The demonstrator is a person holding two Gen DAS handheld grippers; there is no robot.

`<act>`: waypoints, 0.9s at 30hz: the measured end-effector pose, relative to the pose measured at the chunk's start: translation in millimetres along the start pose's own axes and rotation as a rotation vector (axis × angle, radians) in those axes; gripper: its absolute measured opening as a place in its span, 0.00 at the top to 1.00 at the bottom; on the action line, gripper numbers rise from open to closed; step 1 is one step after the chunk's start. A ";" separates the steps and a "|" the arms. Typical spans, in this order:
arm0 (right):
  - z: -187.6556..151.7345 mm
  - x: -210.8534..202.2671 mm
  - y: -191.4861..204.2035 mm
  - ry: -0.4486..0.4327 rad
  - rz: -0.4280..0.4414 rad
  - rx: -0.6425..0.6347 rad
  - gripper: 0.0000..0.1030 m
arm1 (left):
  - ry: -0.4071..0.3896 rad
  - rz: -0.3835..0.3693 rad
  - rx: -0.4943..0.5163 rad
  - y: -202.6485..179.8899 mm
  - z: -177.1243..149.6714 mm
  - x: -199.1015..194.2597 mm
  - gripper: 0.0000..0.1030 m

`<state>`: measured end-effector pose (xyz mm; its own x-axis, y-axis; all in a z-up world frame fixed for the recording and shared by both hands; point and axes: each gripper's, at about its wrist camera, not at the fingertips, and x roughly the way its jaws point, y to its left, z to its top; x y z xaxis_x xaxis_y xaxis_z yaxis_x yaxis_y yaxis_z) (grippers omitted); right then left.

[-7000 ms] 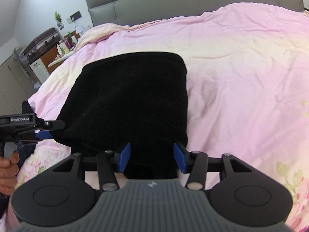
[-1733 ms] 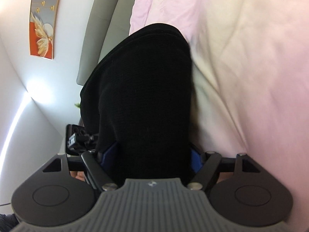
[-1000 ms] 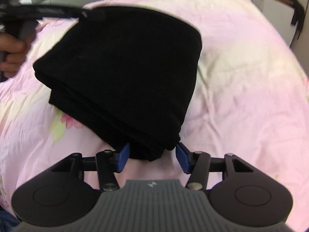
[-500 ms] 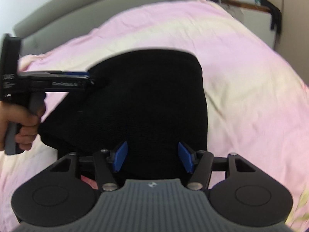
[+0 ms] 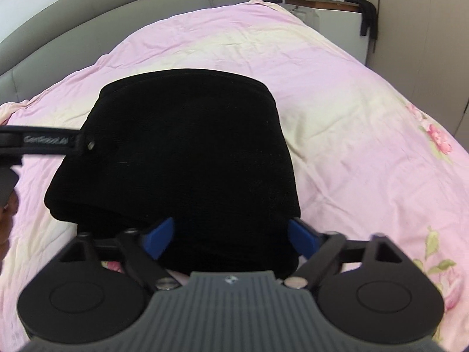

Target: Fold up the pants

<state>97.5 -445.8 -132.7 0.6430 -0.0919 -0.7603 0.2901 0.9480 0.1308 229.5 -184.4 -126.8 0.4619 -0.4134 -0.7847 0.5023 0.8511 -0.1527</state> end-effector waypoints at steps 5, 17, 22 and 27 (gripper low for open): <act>-4.1 -34.6 18.6 -0.075 -0.070 -0.052 0.05 | -0.036 0.057 0.038 -6.4 -19.1 -53.0 0.04; -19.4 -88.3 29.8 0.014 -0.124 0.026 0.05 | 0.002 0.074 0.091 -32.5 -55.8 -110.2 0.03; -22.5 -114.7 35.1 0.021 -0.187 0.087 0.05 | 0.015 0.113 0.087 -43.6 -63.6 -118.5 0.03; -17.0 -140.8 50.8 -0.046 -0.224 0.101 0.05 | 0.003 0.148 0.095 -52.8 -64.5 -132.8 0.00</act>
<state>9.6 -379.6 -29.8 0.5855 -0.3118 -0.7483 0.4965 0.8676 0.0269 94.5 -153.6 -53.3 0.5335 -0.2851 -0.7963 0.4964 0.8678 0.0219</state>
